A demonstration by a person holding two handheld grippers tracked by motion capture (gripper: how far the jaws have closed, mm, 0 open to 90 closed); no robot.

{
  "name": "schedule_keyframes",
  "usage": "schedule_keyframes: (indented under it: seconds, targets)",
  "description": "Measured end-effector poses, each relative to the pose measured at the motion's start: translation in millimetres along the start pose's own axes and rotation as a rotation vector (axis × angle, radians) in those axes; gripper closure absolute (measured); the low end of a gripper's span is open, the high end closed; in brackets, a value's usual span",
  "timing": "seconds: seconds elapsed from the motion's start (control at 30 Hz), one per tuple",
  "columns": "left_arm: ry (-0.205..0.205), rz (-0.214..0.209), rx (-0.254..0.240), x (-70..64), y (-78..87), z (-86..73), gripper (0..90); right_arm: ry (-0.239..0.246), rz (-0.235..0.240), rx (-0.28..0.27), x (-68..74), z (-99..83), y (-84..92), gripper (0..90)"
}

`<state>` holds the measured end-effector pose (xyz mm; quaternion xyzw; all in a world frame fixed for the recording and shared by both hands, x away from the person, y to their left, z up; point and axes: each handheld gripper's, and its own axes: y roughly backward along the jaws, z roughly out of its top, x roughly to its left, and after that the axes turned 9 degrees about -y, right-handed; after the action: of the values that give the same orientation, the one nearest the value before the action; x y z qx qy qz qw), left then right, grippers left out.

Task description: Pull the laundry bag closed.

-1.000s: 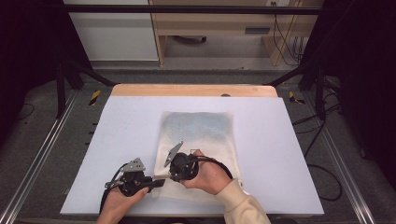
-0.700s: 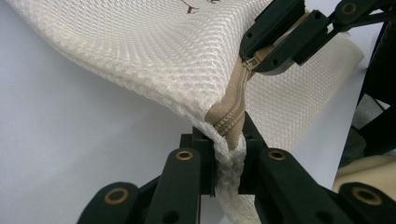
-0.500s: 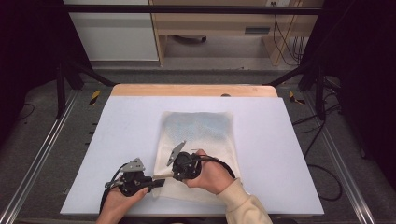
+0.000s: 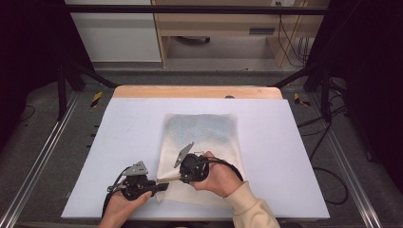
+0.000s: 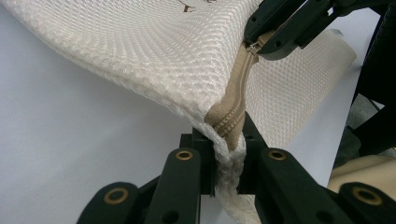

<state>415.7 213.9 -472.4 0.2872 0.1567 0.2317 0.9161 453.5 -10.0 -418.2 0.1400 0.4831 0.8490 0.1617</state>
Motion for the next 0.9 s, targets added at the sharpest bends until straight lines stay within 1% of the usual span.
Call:
schedule_keyframes:
  seconds: [0.07,0.17,0.23,0.4,0.5,0.53,0.63,0.7,0.8,0.9]
  targets:
    - [0.000,0.000,0.002,0.1,-0.2,-0.2,81.8,-0.009,-0.002,0.005,-1.4,-2.5,0.9,81.9]
    - [0.001,-0.003,0.002,-0.2,-0.5,-0.1,81.8,-0.010,-0.003,0.004,-2.7,-4.3,1.6,81.9]
    - [-0.007,-0.010,0.001,-0.5,-2.4,-0.1,81.6,-0.016,-0.007,0.001,-4.2,-7.1,3.1,81.9]
    - [-0.019,-0.014,0.000,-2.4,-4.6,0.8,81.6,-0.030,-0.001,-0.009,-5.1,-12.2,6.4,81.9]
    - [-0.013,-0.016,0.001,-2.2,-5.6,0.6,81.6,-0.030,-0.005,-0.010,-5.7,-13.7,6.9,81.9]
    - [-0.017,-0.015,0.002,-2.3,-6.5,0.9,81.6,-0.041,0.001,-0.014,-6.3,-15.1,6.8,81.9]
    - [-0.020,-0.015,0.006,-3.0,-8.2,1.3,81.6,-0.043,-0.003,-0.011,-6.4,-16.2,6.6,81.9]
    - [-0.021,-0.019,0.008,-3.6,-9.3,1.6,81.6,-0.035,-0.006,-0.009,-7.6,-17.5,6.8,81.9]
    - [-0.021,-0.021,0.008,-4.4,-11.1,1.9,81.6,-0.049,0.001,-0.012,-8.3,-20.0,7.5,81.9]
    - [-0.024,-0.022,0.010,-4.7,-11.8,2.2,81.6,-0.044,0.001,-0.012,-9.2,-20.9,8.0,81.9]
